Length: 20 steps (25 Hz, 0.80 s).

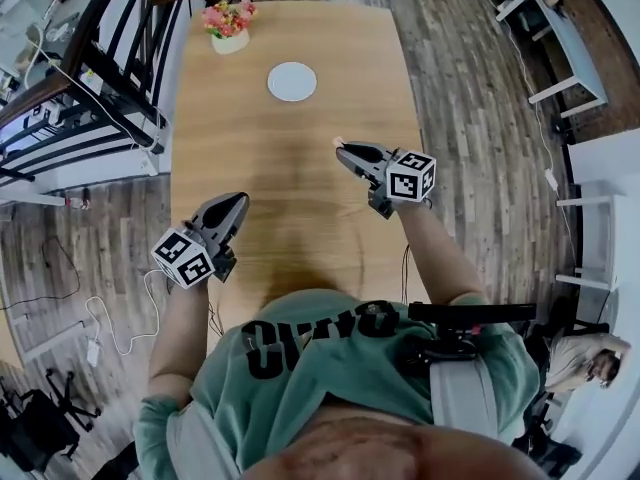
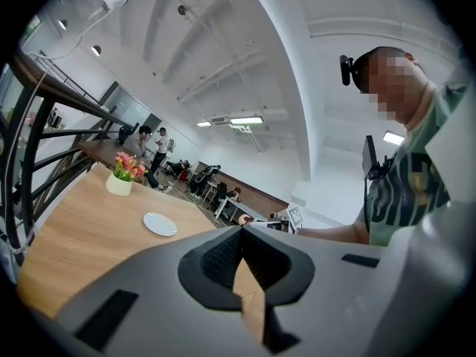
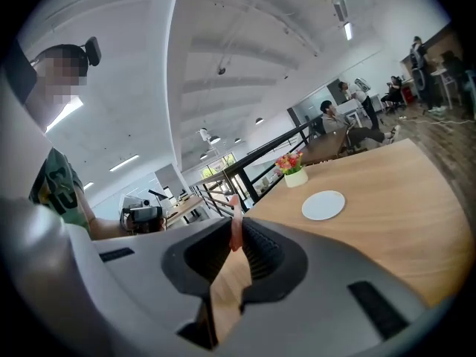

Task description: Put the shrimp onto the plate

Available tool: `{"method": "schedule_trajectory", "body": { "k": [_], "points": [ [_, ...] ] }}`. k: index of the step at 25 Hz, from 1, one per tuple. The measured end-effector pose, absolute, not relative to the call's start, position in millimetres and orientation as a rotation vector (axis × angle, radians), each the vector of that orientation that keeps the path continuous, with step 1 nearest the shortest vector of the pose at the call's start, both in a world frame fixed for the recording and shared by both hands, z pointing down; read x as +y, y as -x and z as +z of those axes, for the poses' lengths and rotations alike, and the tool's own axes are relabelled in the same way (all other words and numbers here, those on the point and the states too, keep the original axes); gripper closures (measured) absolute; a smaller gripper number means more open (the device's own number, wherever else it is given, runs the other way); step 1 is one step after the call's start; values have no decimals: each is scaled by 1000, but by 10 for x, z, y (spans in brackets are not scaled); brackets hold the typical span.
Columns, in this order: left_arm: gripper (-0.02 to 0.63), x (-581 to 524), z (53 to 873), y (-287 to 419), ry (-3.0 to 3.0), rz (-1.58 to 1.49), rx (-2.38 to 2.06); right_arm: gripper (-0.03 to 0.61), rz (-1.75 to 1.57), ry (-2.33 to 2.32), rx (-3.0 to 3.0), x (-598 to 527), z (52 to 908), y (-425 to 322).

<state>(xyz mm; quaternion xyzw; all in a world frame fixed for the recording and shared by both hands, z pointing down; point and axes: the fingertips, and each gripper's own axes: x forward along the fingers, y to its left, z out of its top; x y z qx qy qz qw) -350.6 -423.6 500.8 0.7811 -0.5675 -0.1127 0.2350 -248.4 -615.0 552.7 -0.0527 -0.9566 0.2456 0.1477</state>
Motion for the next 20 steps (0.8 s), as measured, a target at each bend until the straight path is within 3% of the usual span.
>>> {"method": "schedule_trajectory", "body": {
  "k": [20],
  "points": [
    [620, -5384, 6283, 4425, -2035, -315, -1548, 529, 522, 189, -2663, -7246, 6505, 3899]
  ]
}}
